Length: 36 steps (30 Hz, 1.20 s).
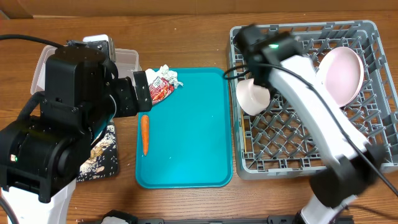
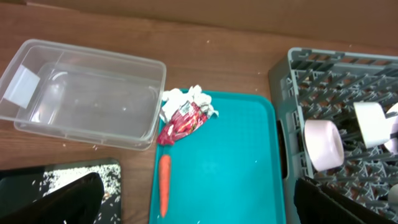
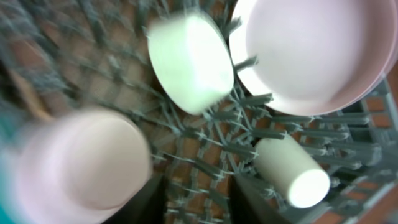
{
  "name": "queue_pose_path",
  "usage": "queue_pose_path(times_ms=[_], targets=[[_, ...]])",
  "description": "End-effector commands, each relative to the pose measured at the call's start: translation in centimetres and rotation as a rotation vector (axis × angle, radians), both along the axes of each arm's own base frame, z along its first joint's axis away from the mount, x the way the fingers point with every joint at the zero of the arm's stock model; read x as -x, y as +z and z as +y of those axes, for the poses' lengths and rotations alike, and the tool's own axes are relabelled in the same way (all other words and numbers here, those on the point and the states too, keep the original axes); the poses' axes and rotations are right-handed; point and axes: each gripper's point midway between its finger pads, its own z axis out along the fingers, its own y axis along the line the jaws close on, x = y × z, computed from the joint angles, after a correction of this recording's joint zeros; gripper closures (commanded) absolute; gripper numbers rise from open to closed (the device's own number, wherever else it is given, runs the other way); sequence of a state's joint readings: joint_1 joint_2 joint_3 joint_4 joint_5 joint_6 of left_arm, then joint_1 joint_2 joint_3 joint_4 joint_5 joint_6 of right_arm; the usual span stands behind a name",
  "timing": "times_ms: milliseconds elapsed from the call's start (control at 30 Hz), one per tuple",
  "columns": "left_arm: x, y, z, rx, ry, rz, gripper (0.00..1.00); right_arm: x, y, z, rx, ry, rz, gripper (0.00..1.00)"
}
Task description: Sort waste into correct bins and load items into the dishwasher
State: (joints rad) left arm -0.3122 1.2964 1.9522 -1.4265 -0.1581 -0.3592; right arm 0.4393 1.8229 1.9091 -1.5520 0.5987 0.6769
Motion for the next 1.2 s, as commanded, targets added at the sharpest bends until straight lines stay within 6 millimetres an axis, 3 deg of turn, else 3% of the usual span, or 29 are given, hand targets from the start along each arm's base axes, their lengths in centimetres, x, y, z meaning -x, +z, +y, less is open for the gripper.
queue_pose_path(times_ms=[0,167,300,433,600,833,1033,1167], targets=[[-0.4,-0.5,1.0,-0.058,0.031,0.016,0.0,1.3,6.5,0.1,-0.113,0.039,-0.174,0.46],[-1.6,-3.7,1.0,-0.098,0.062,0.139,0.0,3.6,12.0,-0.4,-0.232,0.056,-0.354,0.16],[-2.7,-7.8,-0.2,-0.1,0.03,0.278,0.0,5.7,14.7,-1.3,-0.273,0.06,-0.436,0.02],[-3.7,-13.7,-0.7,-0.151,0.029,0.451,0.0,7.2,16.2,-1.9,-0.302,0.064,-0.487,0.0],[-5.9,-21.4,-3.3,-0.125,-0.051,0.597,0.0,8.0,16.6,-1.6,-0.344,0.085,-0.489,0.0],[-8.7,-30.3,-2.4,-0.263,-0.009,0.703,0.0,8.7,15.5,-1.9,-0.317,0.08,-0.432,0.0],[-10.3,-36.3,-1.9,-0.339,0.006,0.765,0.0,9.4,15.0,-2.7,-0.277,0.067,-0.4,0.0],[-11.6,-39.0,-2.2,-0.356,-0.014,0.753,0.01,9.4,15.0,-2.8,-0.274,0.066,-0.398,0.0]])
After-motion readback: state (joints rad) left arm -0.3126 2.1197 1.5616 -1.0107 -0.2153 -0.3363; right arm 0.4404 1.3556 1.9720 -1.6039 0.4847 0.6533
